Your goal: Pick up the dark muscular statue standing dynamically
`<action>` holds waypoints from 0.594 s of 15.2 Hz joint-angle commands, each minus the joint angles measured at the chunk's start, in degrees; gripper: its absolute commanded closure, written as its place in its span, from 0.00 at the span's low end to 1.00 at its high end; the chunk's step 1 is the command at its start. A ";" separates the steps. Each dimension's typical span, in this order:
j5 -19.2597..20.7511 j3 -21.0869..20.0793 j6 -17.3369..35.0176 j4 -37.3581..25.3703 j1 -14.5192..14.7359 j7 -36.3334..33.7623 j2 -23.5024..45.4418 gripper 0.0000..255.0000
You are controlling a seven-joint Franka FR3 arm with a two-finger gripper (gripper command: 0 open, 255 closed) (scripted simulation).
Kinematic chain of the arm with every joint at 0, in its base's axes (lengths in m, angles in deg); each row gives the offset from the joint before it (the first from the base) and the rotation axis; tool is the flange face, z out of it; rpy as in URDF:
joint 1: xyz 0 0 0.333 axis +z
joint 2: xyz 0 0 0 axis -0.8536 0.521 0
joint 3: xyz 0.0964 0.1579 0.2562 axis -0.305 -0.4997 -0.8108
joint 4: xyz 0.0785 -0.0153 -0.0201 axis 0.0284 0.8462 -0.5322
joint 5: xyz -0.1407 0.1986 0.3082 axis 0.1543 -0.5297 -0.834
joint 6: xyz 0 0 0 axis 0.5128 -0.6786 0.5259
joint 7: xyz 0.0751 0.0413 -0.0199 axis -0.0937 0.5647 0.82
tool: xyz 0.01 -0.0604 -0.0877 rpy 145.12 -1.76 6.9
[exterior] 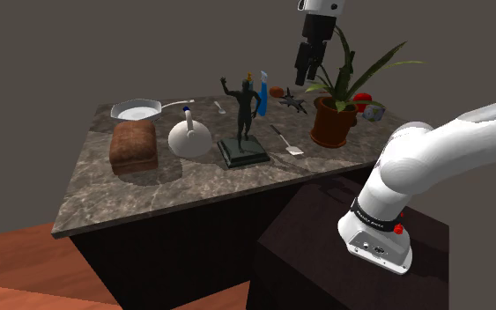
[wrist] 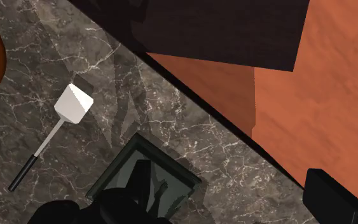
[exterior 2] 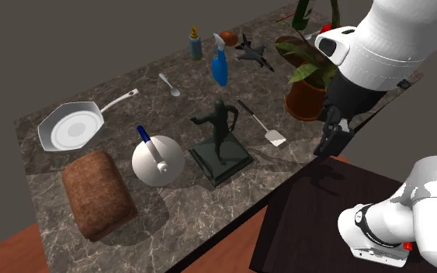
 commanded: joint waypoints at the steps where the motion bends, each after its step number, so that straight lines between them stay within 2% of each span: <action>1: 0.00 0.00 0.00 0.00 0.00 0.00 0.00 0.00; 9: 1.37 2.44 10.77 -7.06 0.36 4.61 15.85 0.00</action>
